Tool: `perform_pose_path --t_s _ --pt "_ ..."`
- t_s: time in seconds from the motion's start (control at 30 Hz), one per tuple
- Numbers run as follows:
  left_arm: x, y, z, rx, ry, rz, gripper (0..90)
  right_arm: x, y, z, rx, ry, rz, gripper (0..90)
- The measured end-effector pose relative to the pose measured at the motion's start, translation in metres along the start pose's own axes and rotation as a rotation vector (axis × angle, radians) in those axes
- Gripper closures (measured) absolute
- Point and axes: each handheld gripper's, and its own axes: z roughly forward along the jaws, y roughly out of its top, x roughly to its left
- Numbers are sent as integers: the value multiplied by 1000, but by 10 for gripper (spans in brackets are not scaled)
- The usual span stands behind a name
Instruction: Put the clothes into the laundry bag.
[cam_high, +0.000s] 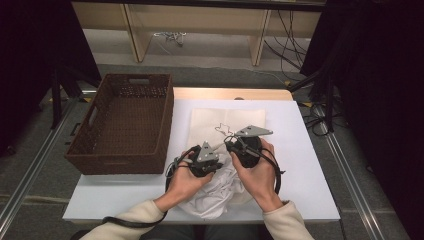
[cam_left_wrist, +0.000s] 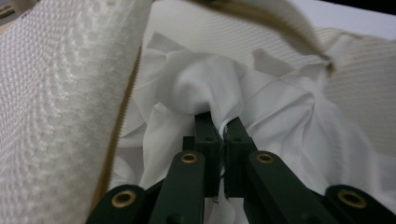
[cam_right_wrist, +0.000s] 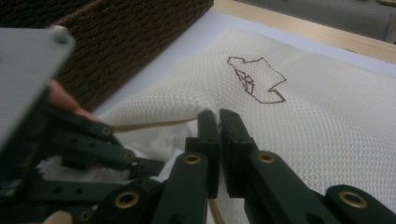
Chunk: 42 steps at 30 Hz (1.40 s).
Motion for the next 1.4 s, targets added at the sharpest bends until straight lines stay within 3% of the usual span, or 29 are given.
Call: perform_pose_path --t_s 0.07,0.1,0.17,0.2,0.27,0.4,0.53,0.57,0.67,0.8,0.93,1.13,1.2,1.33,1.4 --pt "1 -1 6 16 -4 -3 865 -2 0 0 -2 -1 -13 887" --pt "0 -2 7 26 -3 3 861 -1 0 -1 15 0 12 887" --pt "-2 -2 5 33 -1 38 830 -4 -1 1 7 1 -3 887" --pt "-3 -2 5 36 -17 27 781 -3 -1 1 11 -2 15 887" --pt "-5 -3 1 47 -34 32 691 -5 -2 2 12 -3 -4 887" --pt "-9 -4 -16 29 -52 26 489 -4 -1 2 18 -3 12 887" --pt "-14 -4 -36 -2 -80 -15 386 -5 -2 3 15 -5 10 887" --pt "-14 -3 -41 -8 -59 0 358 -6 -2 3 12 -4 -1 887" --pt "-21 -4 -53 -19 -90 -9 297 -6 -2 4 6 3 6 887" --pt "-25 -10 -58 26 -75 29 235 -6 -2 4 12 3 0 887" --pt "-30 -19 -51 51 -83 35 202 -6 -2 3 10 -7 -5 887" --pt "-31 -34 -30 115 -48 58 166 -6 -2 4 9 2 4 887" --pt "-31 -34 -27 113 -37 62 168 -5 -2 5 10 1 14 887" --pt "-28 -35 -23 126 -18 73 214 -6 -2 5 15 0 -21 887" --pt "-28 -36 -21 128 -9 73 229 -4 -3 4 28 1 19 886"
